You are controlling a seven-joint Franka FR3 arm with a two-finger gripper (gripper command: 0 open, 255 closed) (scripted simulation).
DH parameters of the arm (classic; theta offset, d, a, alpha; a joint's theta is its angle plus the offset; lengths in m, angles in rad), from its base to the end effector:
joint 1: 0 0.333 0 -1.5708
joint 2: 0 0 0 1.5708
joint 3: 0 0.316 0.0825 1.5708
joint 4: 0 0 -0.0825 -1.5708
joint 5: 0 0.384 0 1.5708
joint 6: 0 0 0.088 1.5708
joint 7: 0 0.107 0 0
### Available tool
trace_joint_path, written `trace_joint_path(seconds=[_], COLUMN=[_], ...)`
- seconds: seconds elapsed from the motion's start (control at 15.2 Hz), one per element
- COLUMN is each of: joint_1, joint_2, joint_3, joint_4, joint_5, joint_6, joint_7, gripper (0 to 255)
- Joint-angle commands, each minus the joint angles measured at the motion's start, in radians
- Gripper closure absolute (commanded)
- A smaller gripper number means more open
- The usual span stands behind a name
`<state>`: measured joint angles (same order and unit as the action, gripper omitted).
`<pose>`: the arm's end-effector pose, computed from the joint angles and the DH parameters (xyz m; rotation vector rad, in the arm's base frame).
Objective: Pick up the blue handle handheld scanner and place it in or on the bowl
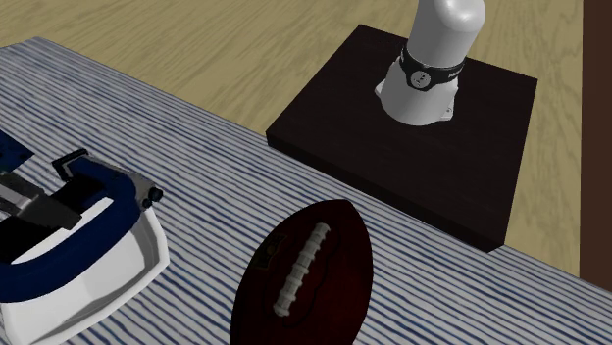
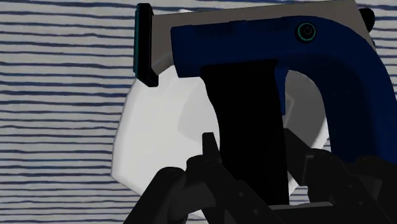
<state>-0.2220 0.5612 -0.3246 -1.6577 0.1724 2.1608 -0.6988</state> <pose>0.5945 -0.3240 0.2947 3.1279 0.1540 -0.0585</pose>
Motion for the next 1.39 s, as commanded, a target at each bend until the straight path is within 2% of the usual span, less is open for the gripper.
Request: trace_joint_path(seconds=[0.0,0.86,1.32], joint_1=[-0.025,-0.038,-0.038], joint_2=[0.097,0.196,0.196], joint_3=[0.012,0.034,0.034], joint_4=[0.165,0.143,0.143], joint_5=[0.016,0.043,0.043], joint_6=[-0.069,0.051,0.051], joint_7=[0.003,-0.01,-0.01], gripper=[255,255,255])
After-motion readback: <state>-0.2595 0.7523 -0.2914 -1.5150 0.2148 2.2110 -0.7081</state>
